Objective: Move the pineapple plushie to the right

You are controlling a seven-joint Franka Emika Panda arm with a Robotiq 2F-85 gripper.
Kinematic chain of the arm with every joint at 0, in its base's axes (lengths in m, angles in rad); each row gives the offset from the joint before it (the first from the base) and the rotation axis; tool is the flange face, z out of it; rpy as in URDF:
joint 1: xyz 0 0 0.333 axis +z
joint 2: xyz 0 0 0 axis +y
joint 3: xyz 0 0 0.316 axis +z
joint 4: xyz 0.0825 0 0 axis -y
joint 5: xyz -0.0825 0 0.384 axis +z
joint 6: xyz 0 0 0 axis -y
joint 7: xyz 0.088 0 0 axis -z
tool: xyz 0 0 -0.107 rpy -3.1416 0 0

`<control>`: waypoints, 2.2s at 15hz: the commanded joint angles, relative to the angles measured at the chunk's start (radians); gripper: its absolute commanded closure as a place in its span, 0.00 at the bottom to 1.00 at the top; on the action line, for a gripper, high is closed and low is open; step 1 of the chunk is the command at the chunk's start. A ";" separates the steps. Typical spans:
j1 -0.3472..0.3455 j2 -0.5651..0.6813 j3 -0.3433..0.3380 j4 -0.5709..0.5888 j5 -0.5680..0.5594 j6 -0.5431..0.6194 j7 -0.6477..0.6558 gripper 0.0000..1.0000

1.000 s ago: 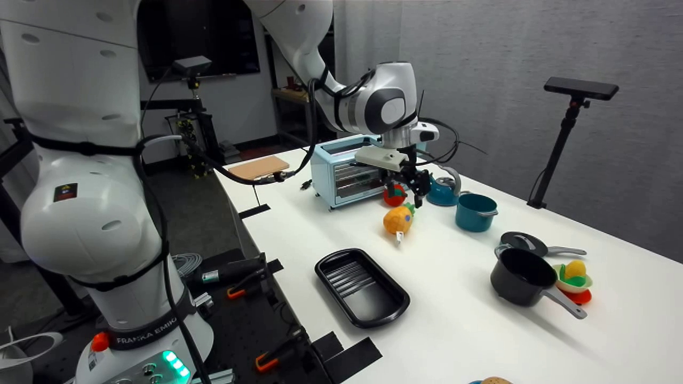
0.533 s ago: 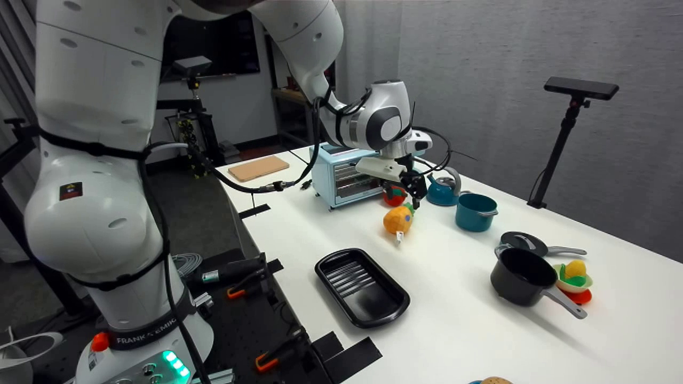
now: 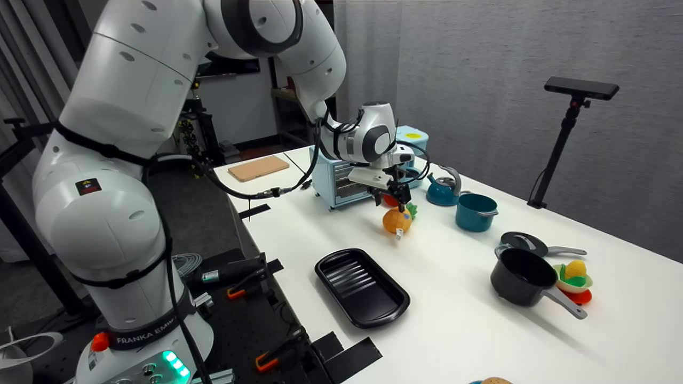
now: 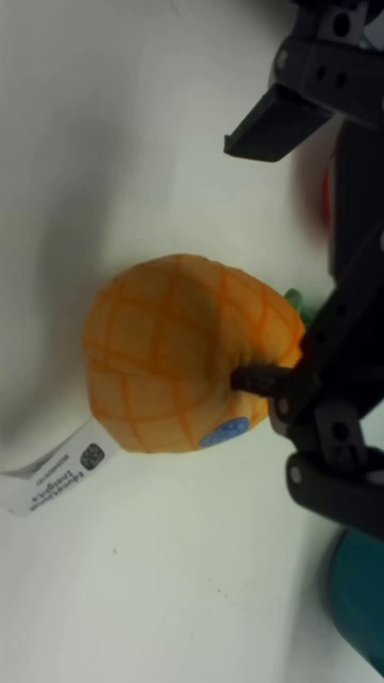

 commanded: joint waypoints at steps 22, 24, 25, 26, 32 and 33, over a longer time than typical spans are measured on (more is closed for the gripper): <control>0.129 0.007 -0.148 0.072 -0.174 -0.210 0.208 0.00; 0.126 0.012 -0.146 0.069 -0.187 -0.206 0.212 0.26; 0.126 0.014 -0.146 0.067 -0.194 -0.196 0.216 0.35; 0.124 0.014 -0.144 0.063 -0.196 -0.186 0.217 0.42; 0.106 -0.002 -0.137 0.048 -0.173 -0.153 0.236 0.88; 0.104 -0.008 -0.140 0.044 -0.167 -0.139 0.257 0.93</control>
